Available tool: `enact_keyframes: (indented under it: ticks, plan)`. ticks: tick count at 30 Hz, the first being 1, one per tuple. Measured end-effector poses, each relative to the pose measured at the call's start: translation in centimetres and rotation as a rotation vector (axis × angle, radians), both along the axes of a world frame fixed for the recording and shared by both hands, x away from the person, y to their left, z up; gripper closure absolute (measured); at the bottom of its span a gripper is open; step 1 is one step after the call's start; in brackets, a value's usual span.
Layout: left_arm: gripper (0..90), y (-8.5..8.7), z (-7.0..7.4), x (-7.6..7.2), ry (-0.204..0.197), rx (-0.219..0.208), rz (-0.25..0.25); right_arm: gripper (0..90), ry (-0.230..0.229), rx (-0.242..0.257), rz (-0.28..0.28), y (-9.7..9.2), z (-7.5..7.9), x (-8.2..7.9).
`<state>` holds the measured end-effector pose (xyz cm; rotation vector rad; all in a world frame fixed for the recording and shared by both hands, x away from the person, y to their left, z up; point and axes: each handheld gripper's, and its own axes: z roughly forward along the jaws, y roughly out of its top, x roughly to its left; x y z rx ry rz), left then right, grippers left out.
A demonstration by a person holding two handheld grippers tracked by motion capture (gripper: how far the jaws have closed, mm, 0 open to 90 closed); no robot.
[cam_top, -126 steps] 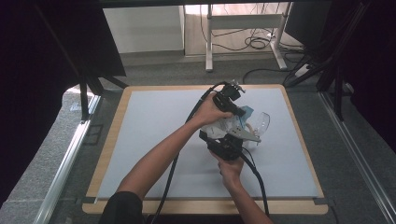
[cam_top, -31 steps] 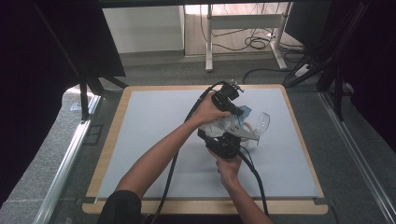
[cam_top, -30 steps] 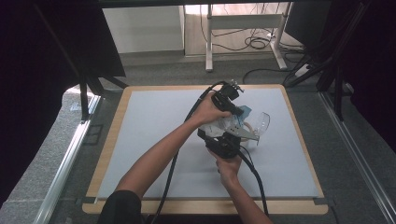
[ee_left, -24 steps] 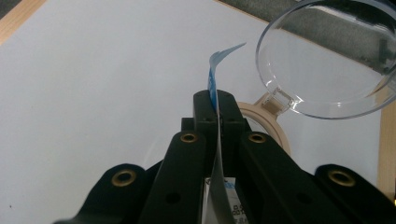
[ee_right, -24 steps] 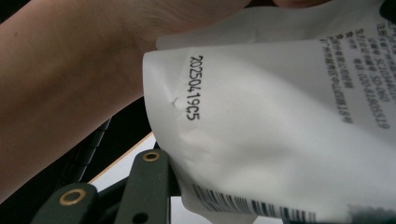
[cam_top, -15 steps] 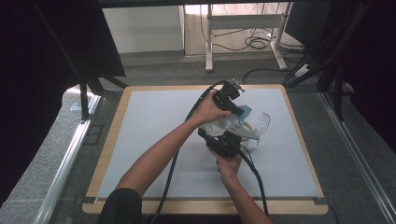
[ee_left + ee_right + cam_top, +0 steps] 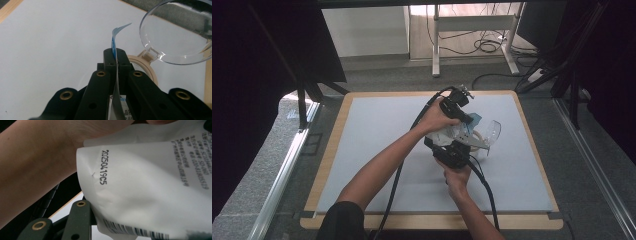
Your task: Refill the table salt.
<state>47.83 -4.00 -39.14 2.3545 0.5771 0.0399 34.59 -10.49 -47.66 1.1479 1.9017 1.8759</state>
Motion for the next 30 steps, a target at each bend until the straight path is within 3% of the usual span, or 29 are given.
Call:
enact_keyframes:
  ticks: [13, 30]
  plan:
    - [89.8, 0.1, 0.1, -0.1, 0.0, 0.0, 0.002, 65.7, -0.006, -0.003, 0.007, 0.0, 0.0, 0.0]
    - [89.8, 1.2, 0.0, -0.6, -0.012, -0.033, 0.021, 64.9, -0.007, -0.03, 0.054, 0.1, -0.6, -0.2]
